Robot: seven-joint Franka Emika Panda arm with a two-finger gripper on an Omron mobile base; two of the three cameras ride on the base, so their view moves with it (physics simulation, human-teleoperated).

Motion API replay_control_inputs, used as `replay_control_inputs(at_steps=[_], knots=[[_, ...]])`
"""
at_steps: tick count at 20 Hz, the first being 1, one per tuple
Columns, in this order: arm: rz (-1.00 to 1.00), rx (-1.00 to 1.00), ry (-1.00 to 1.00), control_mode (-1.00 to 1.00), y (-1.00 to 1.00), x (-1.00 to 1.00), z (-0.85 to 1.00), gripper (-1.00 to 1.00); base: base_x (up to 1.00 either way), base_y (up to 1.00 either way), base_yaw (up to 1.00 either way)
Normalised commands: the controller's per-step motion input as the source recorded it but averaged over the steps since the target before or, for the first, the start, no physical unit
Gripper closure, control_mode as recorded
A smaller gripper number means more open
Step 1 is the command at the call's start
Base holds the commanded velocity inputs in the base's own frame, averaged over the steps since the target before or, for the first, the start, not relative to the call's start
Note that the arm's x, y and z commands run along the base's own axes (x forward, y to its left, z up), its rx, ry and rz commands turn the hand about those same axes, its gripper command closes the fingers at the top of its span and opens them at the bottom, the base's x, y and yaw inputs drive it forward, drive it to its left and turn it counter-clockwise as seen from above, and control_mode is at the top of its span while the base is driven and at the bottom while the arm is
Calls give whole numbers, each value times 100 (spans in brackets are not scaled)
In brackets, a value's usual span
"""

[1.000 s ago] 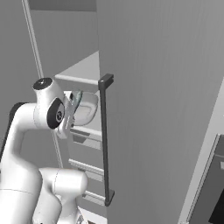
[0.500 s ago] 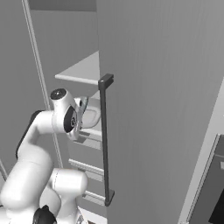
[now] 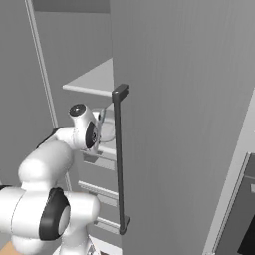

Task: Take the meat container that has the fish and place it on the second highest rack of the freezer. Then take the vegetable container that has the carrot and lemon wedge and place it on the highest rack of the freezer.

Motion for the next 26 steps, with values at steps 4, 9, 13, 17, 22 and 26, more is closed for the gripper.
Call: replay_control_inputs(at_steps=[4,9,13,17,22,26], knots=[[0,0,2,-100,0,66,-27,100,0,0,0],[0,0,0,-100,0,47,-50,100,0,0,0],[-1,0,0,-100,0,55,-24,100,0,0,0],[-3,0,0,-100,-1,64,-9,100,0,0,0],[-1,0,0,-100,0,57,-15,100,0,0,0],[-1,0,0,-100,0,31,-29,100,0,0,0]])
